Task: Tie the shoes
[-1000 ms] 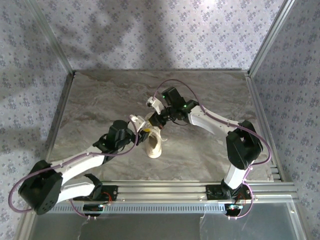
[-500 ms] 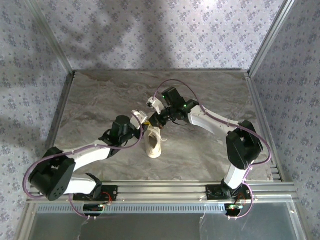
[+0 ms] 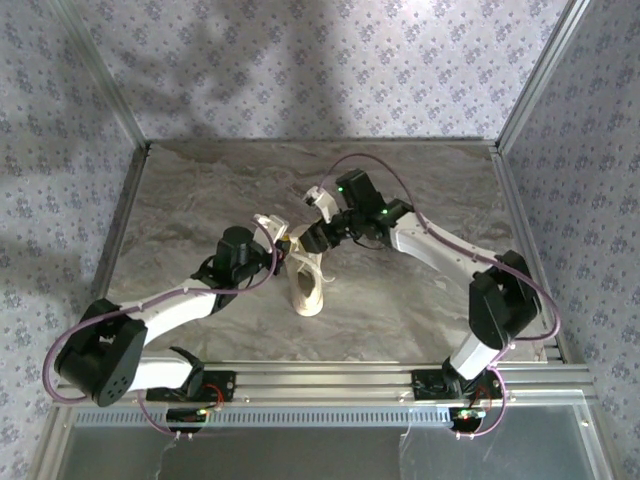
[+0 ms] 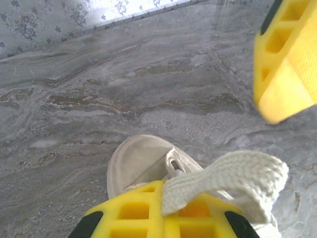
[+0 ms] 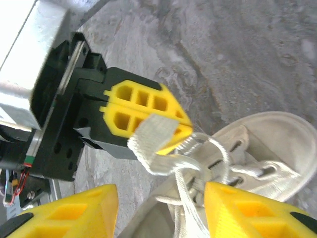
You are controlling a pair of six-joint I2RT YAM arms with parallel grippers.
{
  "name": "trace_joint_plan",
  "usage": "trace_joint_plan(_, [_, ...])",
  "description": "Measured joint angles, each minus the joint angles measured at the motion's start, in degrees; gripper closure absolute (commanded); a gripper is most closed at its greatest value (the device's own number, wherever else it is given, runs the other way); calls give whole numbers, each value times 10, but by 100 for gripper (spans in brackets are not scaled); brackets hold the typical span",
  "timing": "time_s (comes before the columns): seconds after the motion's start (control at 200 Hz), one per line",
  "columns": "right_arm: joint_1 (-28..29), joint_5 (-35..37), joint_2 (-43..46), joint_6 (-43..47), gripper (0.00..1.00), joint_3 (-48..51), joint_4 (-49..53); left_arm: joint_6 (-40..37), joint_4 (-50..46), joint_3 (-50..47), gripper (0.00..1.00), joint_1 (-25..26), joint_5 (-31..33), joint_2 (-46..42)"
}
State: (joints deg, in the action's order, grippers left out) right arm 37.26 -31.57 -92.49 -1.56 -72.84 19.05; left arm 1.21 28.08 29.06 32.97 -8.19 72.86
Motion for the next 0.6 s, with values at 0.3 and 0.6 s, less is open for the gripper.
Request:
trace_joint_plan(0.3, [-17, 49, -6, -64, 53, 11, 0, 46, 3, -1, 100, -7, -17, 2])
trace_joint_plan(0.6, [-10, 52, -110, -97, 53, -21, 3, 94, 11, -1, 100, -11, -30, 20])
